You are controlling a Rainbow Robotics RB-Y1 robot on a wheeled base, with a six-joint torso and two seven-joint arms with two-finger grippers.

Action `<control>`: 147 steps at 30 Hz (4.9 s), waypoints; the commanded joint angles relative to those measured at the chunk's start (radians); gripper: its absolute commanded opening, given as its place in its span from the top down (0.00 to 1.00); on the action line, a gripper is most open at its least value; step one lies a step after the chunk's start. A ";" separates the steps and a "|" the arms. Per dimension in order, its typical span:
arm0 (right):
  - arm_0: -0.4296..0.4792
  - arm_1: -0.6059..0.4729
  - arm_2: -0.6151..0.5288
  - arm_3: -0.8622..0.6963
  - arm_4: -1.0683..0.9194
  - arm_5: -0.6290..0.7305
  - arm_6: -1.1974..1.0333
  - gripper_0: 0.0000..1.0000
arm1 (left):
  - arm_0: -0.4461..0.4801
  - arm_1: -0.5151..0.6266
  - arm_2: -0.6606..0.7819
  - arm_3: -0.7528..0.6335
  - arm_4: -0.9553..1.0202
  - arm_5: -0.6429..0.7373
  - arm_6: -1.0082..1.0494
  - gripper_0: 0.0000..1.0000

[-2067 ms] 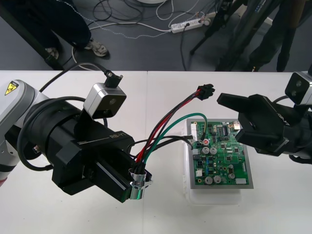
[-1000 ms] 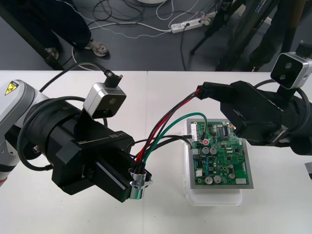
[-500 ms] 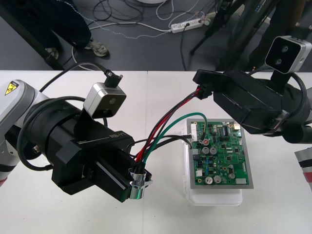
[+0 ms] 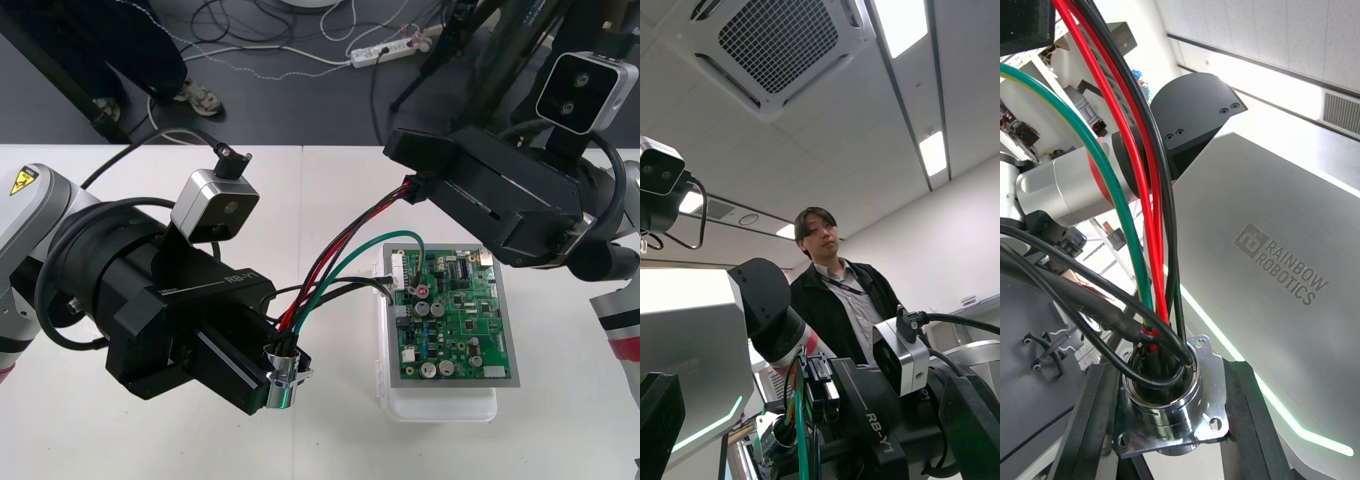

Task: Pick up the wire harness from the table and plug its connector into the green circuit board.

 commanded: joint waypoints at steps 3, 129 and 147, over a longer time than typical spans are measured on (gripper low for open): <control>-0.039 0.011 0.042 -0.011 -0.034 -0.001 -0.068 0.00 | -0.037 0.014 -0.018 -0.011 0.017 -0.029 0.079 1.00; -0.036 0.018 0.110 -0.039 -0.100 -0.006 -0.082 1.00 | -0.002 0.028 0.157 -0.011 -0.063 -0.029 0.079 0.00; -0.029 0.015 0.110 -0.039 -0.100 0.000 -0.071 1.00 | 0.086 0.144 0.330 -0.047 -0.063 0.031 0.054 0.00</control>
